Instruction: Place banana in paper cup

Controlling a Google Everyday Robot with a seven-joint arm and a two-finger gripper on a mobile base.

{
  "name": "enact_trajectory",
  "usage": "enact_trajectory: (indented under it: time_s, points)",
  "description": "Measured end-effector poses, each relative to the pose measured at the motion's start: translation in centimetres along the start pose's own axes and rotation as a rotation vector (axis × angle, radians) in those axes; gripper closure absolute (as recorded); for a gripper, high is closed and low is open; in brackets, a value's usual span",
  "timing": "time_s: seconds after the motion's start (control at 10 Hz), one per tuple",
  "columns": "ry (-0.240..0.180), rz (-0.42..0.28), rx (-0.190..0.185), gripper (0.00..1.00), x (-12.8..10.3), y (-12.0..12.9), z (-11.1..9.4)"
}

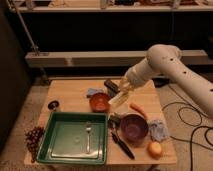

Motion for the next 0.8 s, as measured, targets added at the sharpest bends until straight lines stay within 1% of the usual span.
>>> enact_trajectory:
  time_s: [0.2,0.3,0.4,0.6,0.8]
  points:
    - [-0.022,0.007,0.009,1.0,-1.7,1.6,-1.3]
    - [-0.041,0.012,0.015,1.0,-2.7,2.7,-2.0]
    - [-0.052,0.018,0.015,1.0,-3.3,3.7,-2.8]
    - [-0.071,0.024,0.014,1.0,-3.5,4.6,-2.9]
    - [-0.088,0.031,0.013,1.0,-3.2,5.1,-2.1]
